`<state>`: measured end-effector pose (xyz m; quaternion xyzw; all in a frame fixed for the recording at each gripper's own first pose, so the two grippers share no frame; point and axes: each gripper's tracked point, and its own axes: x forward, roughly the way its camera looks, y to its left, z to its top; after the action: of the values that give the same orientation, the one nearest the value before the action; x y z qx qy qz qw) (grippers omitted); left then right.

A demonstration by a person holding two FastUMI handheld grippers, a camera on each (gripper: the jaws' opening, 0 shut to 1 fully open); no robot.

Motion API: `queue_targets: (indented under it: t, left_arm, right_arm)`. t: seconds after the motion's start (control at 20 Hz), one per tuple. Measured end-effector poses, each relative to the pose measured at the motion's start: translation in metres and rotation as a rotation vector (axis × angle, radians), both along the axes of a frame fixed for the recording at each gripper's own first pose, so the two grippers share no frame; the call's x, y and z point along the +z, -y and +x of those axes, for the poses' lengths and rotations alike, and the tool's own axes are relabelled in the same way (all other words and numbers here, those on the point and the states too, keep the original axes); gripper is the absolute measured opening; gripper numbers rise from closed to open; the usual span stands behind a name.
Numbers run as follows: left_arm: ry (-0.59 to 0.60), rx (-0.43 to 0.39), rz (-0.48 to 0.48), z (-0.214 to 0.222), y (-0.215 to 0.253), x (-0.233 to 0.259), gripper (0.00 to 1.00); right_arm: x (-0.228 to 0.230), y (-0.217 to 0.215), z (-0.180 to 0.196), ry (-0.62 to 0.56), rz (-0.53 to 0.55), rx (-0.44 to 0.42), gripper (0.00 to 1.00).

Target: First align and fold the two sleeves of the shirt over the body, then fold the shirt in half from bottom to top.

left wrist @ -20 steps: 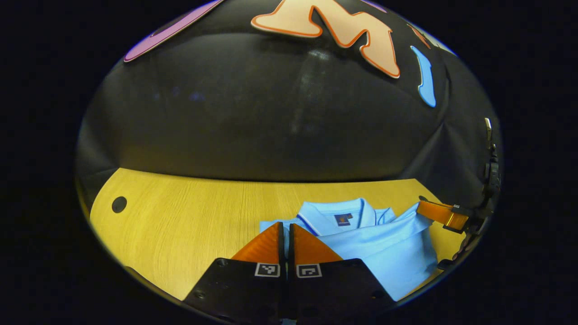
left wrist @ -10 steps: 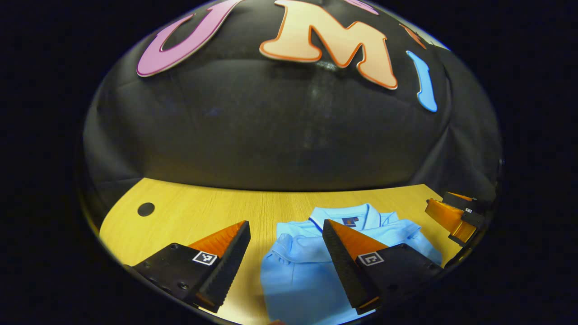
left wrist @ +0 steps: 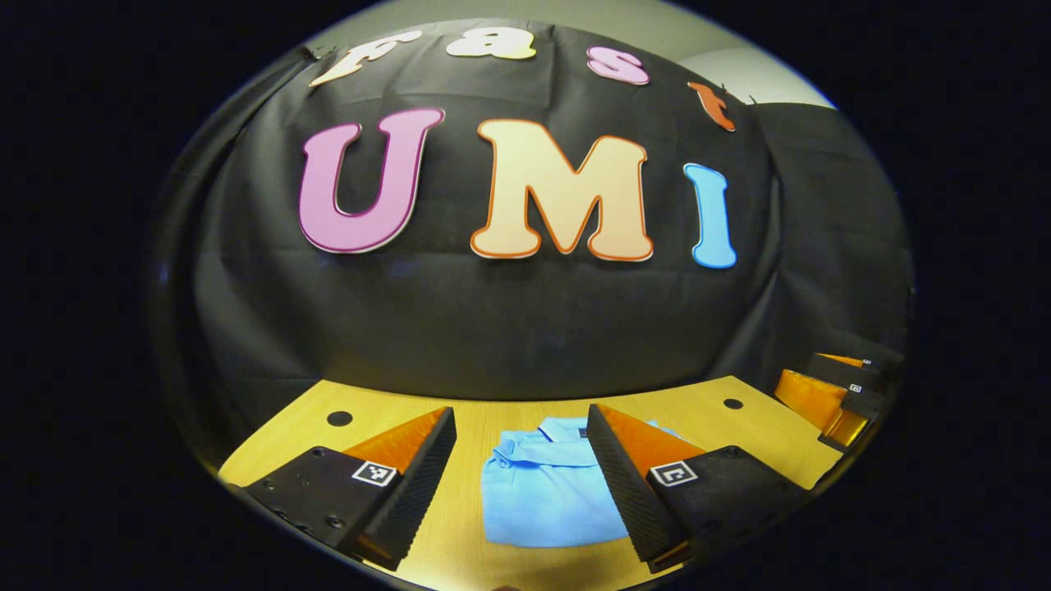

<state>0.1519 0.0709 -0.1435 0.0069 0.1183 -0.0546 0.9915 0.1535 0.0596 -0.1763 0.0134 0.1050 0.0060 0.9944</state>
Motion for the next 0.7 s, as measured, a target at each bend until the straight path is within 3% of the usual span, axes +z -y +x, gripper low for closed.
queue_targets:
  t: [0.3,0.7]
  left_arm:
    - [0.044,0.023,0.003,-0.058,-0.001,0.023,0.95]
    - [0.106,0.044,-0.013,-0.068,-0.001,0.054,0.95]
  right_arm:
    - [0.029,0.001,-0.054,0.039,0.045,-0.005,0.99]
    - [0.048,-0.005,-0.071,0.065,0.04,0.026,0.99]
